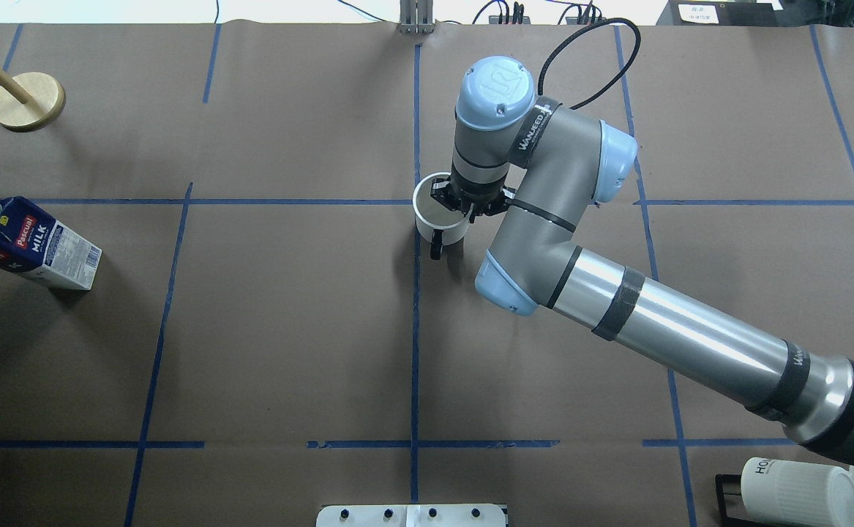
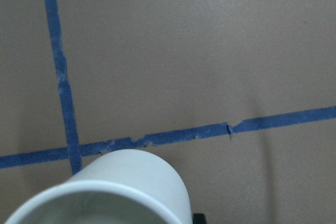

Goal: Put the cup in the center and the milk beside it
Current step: 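Carry the white mug with the right gripper to the table center and lower it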

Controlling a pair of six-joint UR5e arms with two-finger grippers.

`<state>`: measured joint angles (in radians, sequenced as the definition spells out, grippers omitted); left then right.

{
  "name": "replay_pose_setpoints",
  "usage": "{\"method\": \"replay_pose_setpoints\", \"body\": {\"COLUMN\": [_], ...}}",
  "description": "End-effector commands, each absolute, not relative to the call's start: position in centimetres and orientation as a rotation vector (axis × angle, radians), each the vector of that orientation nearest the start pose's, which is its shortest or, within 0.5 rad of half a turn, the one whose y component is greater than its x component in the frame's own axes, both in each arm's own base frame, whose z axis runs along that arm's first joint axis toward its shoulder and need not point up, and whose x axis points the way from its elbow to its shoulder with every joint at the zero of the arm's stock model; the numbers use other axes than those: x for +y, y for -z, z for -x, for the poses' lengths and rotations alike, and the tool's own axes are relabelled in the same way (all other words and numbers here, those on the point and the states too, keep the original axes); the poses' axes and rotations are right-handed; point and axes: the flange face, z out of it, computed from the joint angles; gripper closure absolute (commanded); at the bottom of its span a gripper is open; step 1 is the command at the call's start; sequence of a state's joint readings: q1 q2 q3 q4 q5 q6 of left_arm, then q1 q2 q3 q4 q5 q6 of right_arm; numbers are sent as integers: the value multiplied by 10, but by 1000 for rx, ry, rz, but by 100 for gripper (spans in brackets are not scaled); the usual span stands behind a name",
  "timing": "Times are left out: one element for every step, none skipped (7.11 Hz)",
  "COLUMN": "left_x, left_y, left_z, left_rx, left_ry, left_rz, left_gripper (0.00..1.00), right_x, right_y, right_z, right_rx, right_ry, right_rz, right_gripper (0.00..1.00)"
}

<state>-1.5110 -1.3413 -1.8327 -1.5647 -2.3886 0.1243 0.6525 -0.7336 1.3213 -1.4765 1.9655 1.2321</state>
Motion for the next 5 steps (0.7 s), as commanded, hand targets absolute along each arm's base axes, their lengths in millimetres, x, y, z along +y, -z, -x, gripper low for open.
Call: {"method": "replay_pose_setpoints", "body": {"left_x": [-400, -400, -400, -402, -403], "left_y": [-628, -628, -627, -626, -625], "left_z": [37, 37, 37, 37, 37], "left_rx": [819, 818, 817, 817, 816], "left_ry": [-185, -186, -186, -187, -190], "left_rz": [-52, -54, -55, -58, -62], "left_gripper": [0, 0, 0, 0, 0], "right_x": [-545, -545, -547, -555, -569], "right_y": [-239, -238, -235, -225, -213], "right_z": [564, 564, 561, 548, 526], "right_rx": [-766, -769, -776, -794, -830], "right_ry": [-165, -194, -191, -199, -208], "right_rz": [5, 17, 17, 23, 42], "right_gripper": [74, 1, 0, 0, 0]}}
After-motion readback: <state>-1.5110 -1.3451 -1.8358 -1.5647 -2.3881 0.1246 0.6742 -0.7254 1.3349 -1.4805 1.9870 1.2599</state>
